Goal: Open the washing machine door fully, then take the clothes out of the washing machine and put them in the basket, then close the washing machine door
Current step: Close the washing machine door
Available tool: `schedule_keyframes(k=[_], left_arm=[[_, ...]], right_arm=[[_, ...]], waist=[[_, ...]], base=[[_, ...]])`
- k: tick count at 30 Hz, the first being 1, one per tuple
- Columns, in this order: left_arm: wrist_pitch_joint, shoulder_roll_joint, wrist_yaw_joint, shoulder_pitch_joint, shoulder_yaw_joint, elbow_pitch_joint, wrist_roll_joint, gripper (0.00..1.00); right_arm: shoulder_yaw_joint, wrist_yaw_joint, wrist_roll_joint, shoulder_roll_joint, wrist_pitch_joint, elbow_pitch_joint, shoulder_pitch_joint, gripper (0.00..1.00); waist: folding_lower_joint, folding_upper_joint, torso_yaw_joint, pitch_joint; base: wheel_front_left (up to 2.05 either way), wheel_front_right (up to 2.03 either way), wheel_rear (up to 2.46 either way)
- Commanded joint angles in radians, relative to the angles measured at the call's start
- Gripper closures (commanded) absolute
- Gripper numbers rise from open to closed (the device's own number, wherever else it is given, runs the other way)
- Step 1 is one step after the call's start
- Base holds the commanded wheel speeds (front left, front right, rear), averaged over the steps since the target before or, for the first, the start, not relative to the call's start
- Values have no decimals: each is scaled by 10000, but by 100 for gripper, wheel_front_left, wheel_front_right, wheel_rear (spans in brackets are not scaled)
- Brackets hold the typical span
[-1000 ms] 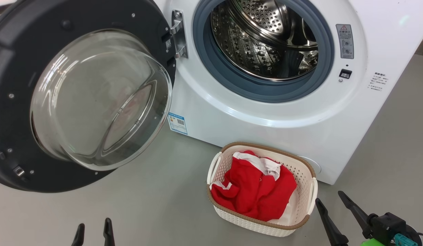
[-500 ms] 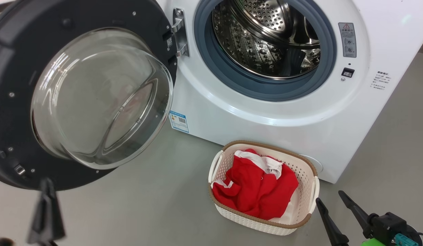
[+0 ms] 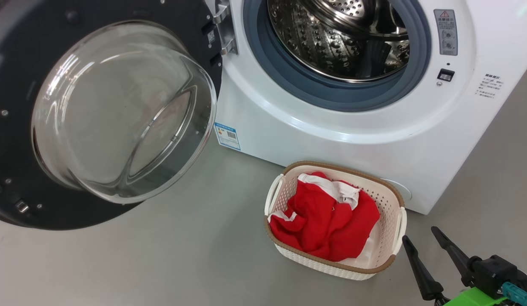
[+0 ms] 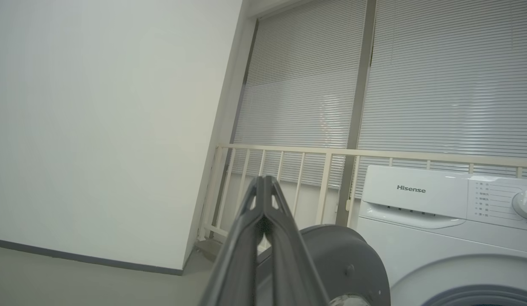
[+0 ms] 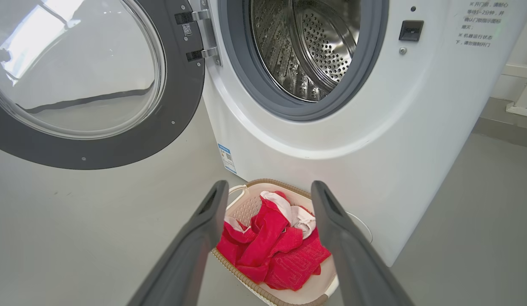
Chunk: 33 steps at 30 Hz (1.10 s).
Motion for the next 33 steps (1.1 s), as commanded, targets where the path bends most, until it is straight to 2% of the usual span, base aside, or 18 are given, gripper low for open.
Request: schedule_keyframes(k=[1,5,10,16,19,23,33], left_arm=[[-36,745,-51,-435,359,9,-49,100],[-36,1756,-60,-1461,321,1618,-800,100],[375,2729,-63,-2458,-90,3834,-1823,100],[2004,3537,-64,-3573,-611,5996,-3468,100],[3229,3913,-64,-4123,-870,6947,-4376,100],[4278,4304,-64,-4430,-1420,7654,-4565,100],[6189,4489,-64,-4570,-2188,8181,-5370,100]], right_arm=[[172,63,20,-205,-65,-247,-285,0],[94,63,2,-228,-65,-273,-251,0],[87,63,-20,-257,-65,-303,-278,0],[102,63,-30,-342,-65,-332,-372,0],[102,63,-38,-421,-65,-357,-450,0],[80,63,-50,-447,-65,-380,-463,0],[81,63,-76,-470,-65,-451,-477,0]], waist=[[0,-1,31,91],[0,-1,47,229],[0,-1,5,377],[0,-1,-42,607],[0,-1,-71,769],[0,-1,-107,884],[0,-1,-210,1101]], base=[[0,0,0],[0,0,0],[0,0,0],[0,0,0],[0,0,0],[0,0,0],[0,0,0]])
